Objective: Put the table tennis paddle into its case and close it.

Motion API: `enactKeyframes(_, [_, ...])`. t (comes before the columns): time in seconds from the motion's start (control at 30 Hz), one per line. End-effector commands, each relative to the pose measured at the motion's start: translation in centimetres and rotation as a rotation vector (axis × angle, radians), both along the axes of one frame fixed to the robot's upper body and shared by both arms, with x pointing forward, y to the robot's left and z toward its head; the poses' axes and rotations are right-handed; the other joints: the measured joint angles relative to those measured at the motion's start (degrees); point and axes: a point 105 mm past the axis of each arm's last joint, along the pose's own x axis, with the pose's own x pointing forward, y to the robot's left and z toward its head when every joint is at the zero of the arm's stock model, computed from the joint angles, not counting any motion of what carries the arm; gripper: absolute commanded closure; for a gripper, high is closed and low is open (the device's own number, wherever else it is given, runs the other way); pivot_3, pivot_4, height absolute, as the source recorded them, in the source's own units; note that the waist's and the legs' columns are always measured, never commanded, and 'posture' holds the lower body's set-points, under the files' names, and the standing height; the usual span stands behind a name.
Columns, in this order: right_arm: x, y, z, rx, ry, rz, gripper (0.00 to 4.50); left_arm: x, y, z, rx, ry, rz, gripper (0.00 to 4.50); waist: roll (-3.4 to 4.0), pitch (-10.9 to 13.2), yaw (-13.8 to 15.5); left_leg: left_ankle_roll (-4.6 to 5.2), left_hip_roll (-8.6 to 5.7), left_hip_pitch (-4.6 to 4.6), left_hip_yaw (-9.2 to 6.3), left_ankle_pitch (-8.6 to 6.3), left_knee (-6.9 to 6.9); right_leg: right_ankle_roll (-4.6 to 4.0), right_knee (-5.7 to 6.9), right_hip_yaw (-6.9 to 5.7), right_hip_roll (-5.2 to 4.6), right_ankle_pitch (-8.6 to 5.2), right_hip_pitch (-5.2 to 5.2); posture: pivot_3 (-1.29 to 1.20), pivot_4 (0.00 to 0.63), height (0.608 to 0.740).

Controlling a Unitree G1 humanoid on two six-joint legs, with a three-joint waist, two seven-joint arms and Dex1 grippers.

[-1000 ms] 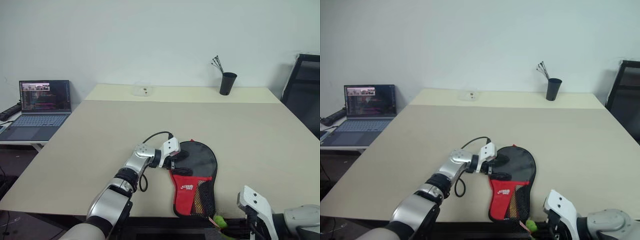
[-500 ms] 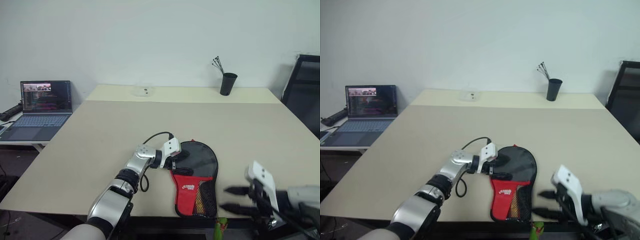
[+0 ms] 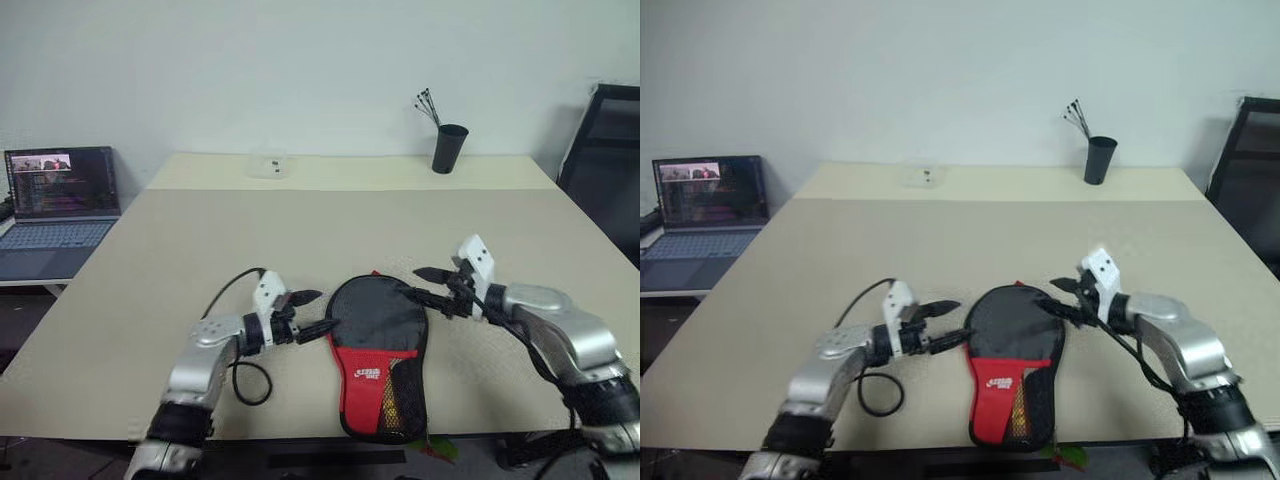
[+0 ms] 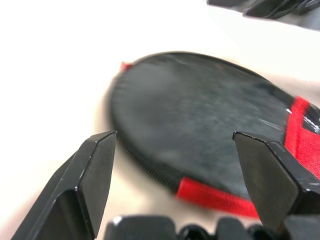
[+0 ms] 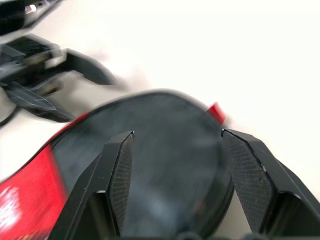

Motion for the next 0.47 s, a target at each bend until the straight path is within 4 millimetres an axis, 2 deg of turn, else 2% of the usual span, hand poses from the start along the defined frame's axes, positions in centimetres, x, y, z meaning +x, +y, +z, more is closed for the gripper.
enactKeyframes(0.03, [1.7, -1.1, 1.6, -0.003, -0.102, 0.005, 1.48, -0.6, 1.3, 2.3, -0.028, -0.085, 0.119, 0.45, 0.04, 0.0, 0.2, 0.0, -0.05, 0.0, 0.02, 0.0, 0.01, 0.0, 0.0, 0.0, -0.07, 0.0, 0.0, 0.0, 0.15, 0.74])
enactKeyframes(0.1, [2.7, -1.8, 2.8, 0.03, -0.146, -0.038, 1.48, -1.5, 4.6, 2.6, -0.022, -0.115, 0.243, 0.45, 0.03, 0.1, 0.3, 0.0, -0.2, -0.01, 0.03, 0.0, 0.03, -0.01, 0.0, -0.01, -0.25, 0.01, 0.02, 0.0, 0.15, 0.74])
enactKeyframes(0.17, [3.4, -4.0, 2.9, 0.003, -0.15, -0.068, 1.48, -1.5, 4.9, 2.9, -0.009, -0.131, 0.291, 0.45, 0.05, 0.1, 0.2, 0.0, -0.22, -0.01, 0.18, 0.0, 0.05, -0.09, -0.02, 0.12, -0.33, 0.06, 0.01, 0.0, 0.15, 0.74])
enactKeyframes(0.23, [3.2, -5.0, 2.1, -0.064, -0.137, -0.058, 1.48, -1.6, 4.9, 3.0, 0.019, -0.137, 0.283, 0.45, 0.06, 0.1, 1.0, 0.01, -0.28, -0.02, 0.14, 0.0, 0.08, -0.1, -0.01, 0.06, -0.37, 0.06, 0.03, 0.0, 0.15, 0.74])
enactKeyframes(0.33, [3.0, -5.6, 1.0, -0.102, -0.122, -0.054, 1.48, -1.2, 5.5, 3.0, 0.027, -0.135, 0.292, 0.45, 0.06, 0.1, 1.1, 0.01, -0.28, 0.02, 0.17, 0.0, 0.11, -0.09, 0.0, 0.06, -0.37, 0.06, 0.06, 0.0, 0.15, 0.74])
enactKeyframes(0.4, [2.1, -4.9, 0.3, -0.117, -0.105, -0.034, 1.48, -1.3, 6.2, 3.2, 0.05, -0.135, 0.302, 0.45, 0.06, 0.1, 1.1, 0.01, -0.25, 0.03, 0.18, 0.0, 0.11, -0.09, 0.0, 0.09, -0.35, 0.06, 0.05, 0.0, 0.15, 0.74])
enactKeyframes(0.47, [1.7, -4.9, 0.3, -0.129, -0.094, -0.022, 1.48, -0.8, 6.0, 3.8, 0.052, -0.153, 0.302, 0.45, 0.06, 0.1, 1.1, 0.01, -0.17, 0.02, 0.16, 0.0, 0.09, -0.11, 0.01, 0.08, -0.36, 0.07, 0.04, 0.0, 0.15, 0.74])
